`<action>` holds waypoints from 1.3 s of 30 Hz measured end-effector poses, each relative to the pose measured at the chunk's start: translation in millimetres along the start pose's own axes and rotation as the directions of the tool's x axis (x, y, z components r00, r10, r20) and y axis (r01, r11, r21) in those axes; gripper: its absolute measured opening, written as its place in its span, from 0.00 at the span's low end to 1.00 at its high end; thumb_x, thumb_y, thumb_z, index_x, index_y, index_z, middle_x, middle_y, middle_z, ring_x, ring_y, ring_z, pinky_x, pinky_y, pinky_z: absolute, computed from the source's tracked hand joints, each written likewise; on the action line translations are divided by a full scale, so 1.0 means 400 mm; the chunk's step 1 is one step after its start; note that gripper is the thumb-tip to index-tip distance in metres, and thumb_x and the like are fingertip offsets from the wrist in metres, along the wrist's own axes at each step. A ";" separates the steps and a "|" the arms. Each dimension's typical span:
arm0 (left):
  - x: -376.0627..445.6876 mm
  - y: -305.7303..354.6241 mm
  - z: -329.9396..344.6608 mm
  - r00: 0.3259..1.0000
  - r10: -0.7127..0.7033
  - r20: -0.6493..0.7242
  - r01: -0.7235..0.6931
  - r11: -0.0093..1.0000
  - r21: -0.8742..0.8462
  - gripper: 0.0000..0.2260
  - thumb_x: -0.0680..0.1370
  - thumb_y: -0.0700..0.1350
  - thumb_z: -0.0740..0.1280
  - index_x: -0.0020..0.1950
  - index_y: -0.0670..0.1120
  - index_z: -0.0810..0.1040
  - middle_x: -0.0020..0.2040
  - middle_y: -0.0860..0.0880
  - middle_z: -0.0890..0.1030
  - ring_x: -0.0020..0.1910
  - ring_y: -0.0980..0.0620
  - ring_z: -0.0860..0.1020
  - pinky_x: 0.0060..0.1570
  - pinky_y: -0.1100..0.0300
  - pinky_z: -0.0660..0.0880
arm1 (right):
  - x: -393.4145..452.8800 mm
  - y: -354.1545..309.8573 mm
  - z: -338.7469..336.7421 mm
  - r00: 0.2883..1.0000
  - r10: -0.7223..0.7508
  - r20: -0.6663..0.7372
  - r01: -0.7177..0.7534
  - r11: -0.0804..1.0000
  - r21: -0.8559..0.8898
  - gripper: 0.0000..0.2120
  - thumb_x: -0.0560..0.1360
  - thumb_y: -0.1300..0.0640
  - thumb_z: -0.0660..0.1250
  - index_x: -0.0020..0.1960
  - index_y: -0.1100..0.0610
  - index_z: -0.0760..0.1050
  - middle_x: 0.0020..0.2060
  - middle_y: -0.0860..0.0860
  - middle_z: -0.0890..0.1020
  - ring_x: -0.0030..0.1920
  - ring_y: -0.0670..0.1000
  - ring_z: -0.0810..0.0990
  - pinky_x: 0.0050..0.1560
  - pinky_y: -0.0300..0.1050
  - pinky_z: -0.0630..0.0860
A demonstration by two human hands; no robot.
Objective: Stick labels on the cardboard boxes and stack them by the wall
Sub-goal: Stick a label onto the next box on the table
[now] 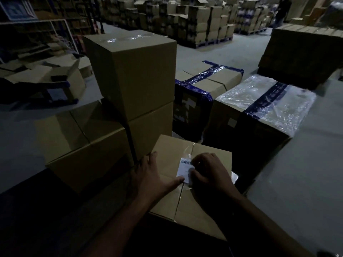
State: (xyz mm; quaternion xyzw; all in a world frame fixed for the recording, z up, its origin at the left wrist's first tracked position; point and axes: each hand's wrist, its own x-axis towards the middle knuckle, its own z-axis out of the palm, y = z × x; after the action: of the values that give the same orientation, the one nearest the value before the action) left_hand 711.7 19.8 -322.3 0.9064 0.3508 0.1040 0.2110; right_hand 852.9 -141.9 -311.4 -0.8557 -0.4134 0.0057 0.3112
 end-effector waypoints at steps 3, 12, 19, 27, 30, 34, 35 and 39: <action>-0.001 -0.003 0.000 1.000 0.006 -0.015 -0.006 1.000 0.002 0.56 0.58 0.83 0.58 0.78 0.53 0.53 0.73 0.48 0.64 0.69 0.46 0.67 0.67 0.49 0.65 | -0.003 0.009 -0.002 1.000 0.020 -0.003 -0.019 0.998 0.066 0.12 0.70 0.52 0.73 0.51 0.49 0.75 0.48 0.44 0.75 0.48 0.39 0.70 0.46 0.33 0.68; 0.002 -0.007 -0.001 1.000 0.014 -0.008 -0.014 1.000 -0.013 0.56 0.58 0.84 0.57 0.78 0.53 0.52 0.73 0.49 0.63 0.70 0.47 0.67 0.67 0.48 0.66 | 0.024 0.021 0.006 0.996 0.042 0.079 -0.050 0.994 0.098 0.16 0.68 0.52 0.74 0.53 0.47 0.73 0.48 0.46 0.75 0.50 0.45 0.73 0.48 0.42 0.75; -0.001 -0.006 -0.003 1.000 0.005 0.006 -0.005 1.000 -0.021 0.56 0.60 0.83 0.60 0.79 0.54 0.51 0.75 0.49 0.61 0.72 0.46 0.65 0.68 0.48 0.66 | 0.055 0.030 0.012 0.987 -0.050 0.151 0.024 0.985 0.170 0.11 0.66 0.48 0.72 0.48 0.44 0.76 0.50 0.42 0.80 0.52 0.45 0.75 0.50 0.47 0.76; -0.005 0.003 -0.007 1.000 -0.010 0.025 0.011 0.999 -0.045 0.55 0.60 0.82 0.62 0.79 0.55 0.50 0.76 0.50 0.60 0.72 0.47 0.66 0.66 0.48 0.67 | 0.068 0.021 0.000 0.979 -0.089 0.184 0.045 0.972 0.232 0.11 0.66 0.52 0.72 0.46 0.41 0.75 0.47 0.37 0.80 0.53 0.48 0.76 0.52 0.51 0.77; -0.004 0.000 -0.006 0.999 -0.006 0.036 0.008 0.999 -0.037 0.56 0.59 0.83 0.59 0.79 0.55 0.50 0.75 0.50 0.59 0.71 0.47 0.66 0.65 0.48 0.68 | 0.072 0.003 -0.002 0.974 -0.109 0.199 0.071 0.980 0.187 0.11 0.67 0.52 0.70 0.46 0.41 0.73 0.52 0.39 0.80 0.55 0.48 0.74 0.54 0.50 0.76; -0.007 0.000 -0.005 1.000 0.005 0.013 -0.004 0.999 -0.035 0.55 0.60 0.83 0.60 0.79 0.55 0.51 0.75 0.51 0.61 0.71 0.49 0.66 0.64 0.49 0.69 | 0.088 0.020 0.004 0.968 -0.095 0.232 0.042 0.973 0.225 0.06 0.65 0.46 0.68 0.43 0.42 0.76 0.47 0.40 0.83 0.50 0.49 0.80 0.48 0.53 0.79; -0.006 0.000 -0.004 1.000 0.000 0.016 0.000 0.999 -0.035 0.55 0.61 0.83 0.61 0.79 0.55 0.51 0.75 0.51 0.61 0.71 0.48 0.66 0.65 0.48 0.68 | 0.086 0.018 0.003 0.969 -0.094 0.230 0.040 0.972 0.230 0.08 0.66 0.47 0.69 0.45 0.42 0.76 0.49 0.39 0.82 0.52 0.50 0.79 0.50 0.53 0.78; -0.002 0.000 -0.001 0.999 -0.016 0.029 0.017 0.999 -0.037 0.56 0.59 0.84 0.59 0.79 0.56 0.51 0.75 0.50 0.60 0.71 0.48 0.66 0.66 0.46 0.68 | 0.081 -0.006 -0.012 0.968 -0.105 0.227 0.056 0.975 0.214 0.11 0.67 0.55 0.71 0.42 0.41 0.72 0.52 0.41 0.82 0.53 0.46 0.78 0.52 0.50 0.77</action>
State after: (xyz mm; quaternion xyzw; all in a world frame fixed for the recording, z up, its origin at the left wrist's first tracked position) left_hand 710.9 19.3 -321.7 0.9007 0.3535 0.0959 0.2337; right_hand 873.8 -120.4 -298.4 -0.7945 -0.4791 0.1378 0.3467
